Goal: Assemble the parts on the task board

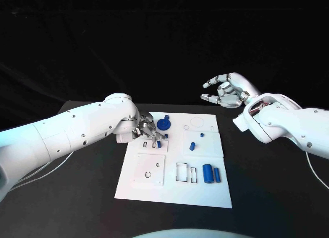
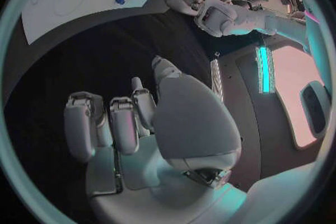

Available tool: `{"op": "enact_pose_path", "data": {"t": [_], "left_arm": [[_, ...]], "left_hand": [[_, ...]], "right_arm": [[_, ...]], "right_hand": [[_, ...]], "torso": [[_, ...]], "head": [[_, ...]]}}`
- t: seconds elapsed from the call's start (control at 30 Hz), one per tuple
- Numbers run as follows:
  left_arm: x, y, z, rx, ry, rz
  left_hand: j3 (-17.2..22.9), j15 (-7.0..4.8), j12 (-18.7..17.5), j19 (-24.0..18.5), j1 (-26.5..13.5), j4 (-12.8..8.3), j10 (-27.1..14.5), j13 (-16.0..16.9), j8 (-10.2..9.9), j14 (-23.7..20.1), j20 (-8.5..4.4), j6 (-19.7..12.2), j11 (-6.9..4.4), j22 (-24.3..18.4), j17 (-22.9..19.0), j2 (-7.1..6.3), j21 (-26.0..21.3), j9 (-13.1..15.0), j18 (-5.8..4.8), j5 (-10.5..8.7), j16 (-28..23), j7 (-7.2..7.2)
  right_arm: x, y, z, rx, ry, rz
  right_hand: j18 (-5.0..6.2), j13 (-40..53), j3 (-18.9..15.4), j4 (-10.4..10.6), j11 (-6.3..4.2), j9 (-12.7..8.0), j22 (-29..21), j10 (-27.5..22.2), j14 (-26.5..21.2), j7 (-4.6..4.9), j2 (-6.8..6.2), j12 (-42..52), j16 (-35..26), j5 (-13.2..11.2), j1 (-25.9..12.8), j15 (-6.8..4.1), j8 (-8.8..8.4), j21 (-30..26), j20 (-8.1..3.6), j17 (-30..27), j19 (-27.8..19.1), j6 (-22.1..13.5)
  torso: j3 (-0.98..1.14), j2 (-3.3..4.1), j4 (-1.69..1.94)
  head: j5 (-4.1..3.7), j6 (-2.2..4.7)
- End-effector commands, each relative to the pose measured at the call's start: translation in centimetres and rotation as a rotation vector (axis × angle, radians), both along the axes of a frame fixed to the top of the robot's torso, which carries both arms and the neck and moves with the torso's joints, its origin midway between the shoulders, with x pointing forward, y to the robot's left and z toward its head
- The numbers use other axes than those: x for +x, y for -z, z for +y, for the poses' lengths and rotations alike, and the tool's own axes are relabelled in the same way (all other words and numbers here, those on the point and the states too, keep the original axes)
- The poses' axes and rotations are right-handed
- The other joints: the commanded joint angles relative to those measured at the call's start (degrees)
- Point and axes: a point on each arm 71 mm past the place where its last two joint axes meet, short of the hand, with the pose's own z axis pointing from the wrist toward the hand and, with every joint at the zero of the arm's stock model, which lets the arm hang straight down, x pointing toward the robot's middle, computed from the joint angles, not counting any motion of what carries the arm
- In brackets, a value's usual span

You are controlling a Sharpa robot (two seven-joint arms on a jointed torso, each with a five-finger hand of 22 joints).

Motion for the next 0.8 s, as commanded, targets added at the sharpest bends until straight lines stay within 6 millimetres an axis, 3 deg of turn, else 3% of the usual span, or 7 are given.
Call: {"op": "enact_pose_path", "data": {"t": [0.03, 0.8], "left_arm": [[-0.25, 0.17, -0.3, 0.005, 0.022, 0.027], [-0.49, 0.61, -0.64, 0.009, 0.034, 0.044]], "left_hand": [[0.1, -0.39, -0.1, 0.0, 0.5, -0.2, -0.3, 0.0, 0.3, 5.3, 0.21, -0.5, 0.08, 0.0, 11.9, 0.03, 0.3, 0.1, -0.79, 0.29, 0.4, -0.02], [2.0, -0.41, 0.0, -0.1, 3.0, -0.3, -0.3, 0.1, 0.6, 5.3, 0.25, -0.7, 0.03, 0.4, 11.8, 0.35, 0.6, 0.7, -0.82, 0.43, 0.4, -0.06]], "right_arm": [[-0.01, 0.08, 0.09, -0.005, -0.008, 0.007], [0.06, 0.17, 0.1, -0.006, -0.007, 0.011]], "right_hand": [[1.02, 0.6, 0.3, 0.1, 0.0, -0.1, 9.4, -0.3, 3.5, -0.09, 0.17, -0.4, -0.3, 0.2, -0.6, -0.49, 0.32, -0.3, -0.58, 5.7, 0.5, 0.4], [1.05, 0.5, 0.5, 0.1, -0.04, -0.1, 9.3, -0.3, 3.5, -0.11, 0.23, -0.4, -0.4, 0.3, -0.6, -0.53, 0.36, -0.5, -0.62, 5.5, 0.5, 0.4]], "torso": [[0.01, 0.0, 0.04], [0.08, 0.03, -0.01]], "head": [[-0.03, -0.07], [-0.03, -0.27]]}}
